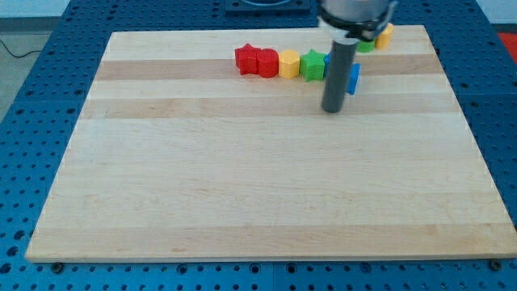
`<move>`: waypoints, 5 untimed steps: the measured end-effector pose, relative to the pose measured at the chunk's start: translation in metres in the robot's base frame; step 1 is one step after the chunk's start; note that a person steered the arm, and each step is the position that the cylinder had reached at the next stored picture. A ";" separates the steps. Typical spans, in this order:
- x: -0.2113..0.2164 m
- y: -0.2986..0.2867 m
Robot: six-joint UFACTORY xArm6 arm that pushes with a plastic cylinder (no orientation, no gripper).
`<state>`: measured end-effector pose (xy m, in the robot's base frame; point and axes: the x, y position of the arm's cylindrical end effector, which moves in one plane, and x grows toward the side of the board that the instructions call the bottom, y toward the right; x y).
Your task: Move the blue cube diagonally in between the green circle green circle
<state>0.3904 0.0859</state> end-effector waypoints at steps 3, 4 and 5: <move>-0.083 0.118; -0.102 0.129; -0.057 0.121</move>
<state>0.3332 0.2070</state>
